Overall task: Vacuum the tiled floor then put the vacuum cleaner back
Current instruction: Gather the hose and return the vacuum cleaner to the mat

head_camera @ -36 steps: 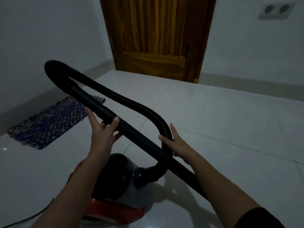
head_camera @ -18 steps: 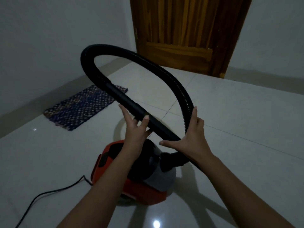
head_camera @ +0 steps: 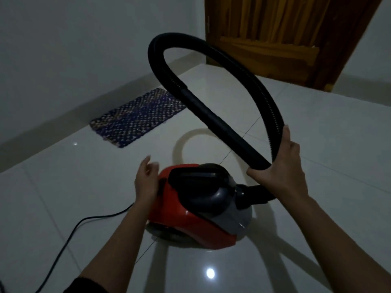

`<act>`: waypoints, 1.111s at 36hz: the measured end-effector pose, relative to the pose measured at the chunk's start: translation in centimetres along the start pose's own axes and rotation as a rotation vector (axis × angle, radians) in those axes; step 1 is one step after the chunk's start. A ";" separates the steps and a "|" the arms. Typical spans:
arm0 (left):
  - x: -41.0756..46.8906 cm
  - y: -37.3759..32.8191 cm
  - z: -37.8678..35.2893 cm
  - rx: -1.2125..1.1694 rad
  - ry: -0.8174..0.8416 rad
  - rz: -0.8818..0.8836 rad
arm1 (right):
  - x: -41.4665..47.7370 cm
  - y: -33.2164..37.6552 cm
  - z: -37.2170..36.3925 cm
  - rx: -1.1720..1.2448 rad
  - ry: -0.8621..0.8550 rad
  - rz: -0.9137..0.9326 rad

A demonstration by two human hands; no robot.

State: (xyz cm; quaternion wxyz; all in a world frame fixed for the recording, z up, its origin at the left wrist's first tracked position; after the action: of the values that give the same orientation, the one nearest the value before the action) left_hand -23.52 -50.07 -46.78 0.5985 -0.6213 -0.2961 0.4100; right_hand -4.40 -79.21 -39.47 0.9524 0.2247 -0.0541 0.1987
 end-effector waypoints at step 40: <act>-5.0 -2.7 -11.0 0.638 0.766 -0.360 | 3.9 -3.3 1.3 0.251 0.105 -0.030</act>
State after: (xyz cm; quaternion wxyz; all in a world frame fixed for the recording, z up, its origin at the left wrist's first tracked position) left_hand -16.12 -59.63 -43.89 0.8840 -0.4529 -0.0188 0.1141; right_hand 0.50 -81.10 -38.87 0.9212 0.3322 0.0244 0.2010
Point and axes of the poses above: each hand's wrist, its own x-axis towards the middle knuckle, its own z-axis out of the back of the hand, y = z × x, the point moved 10 cm from there along x, towards the middle knuckle, and after that the axes turned 15 degrees about -x, right-handed, at the moved point
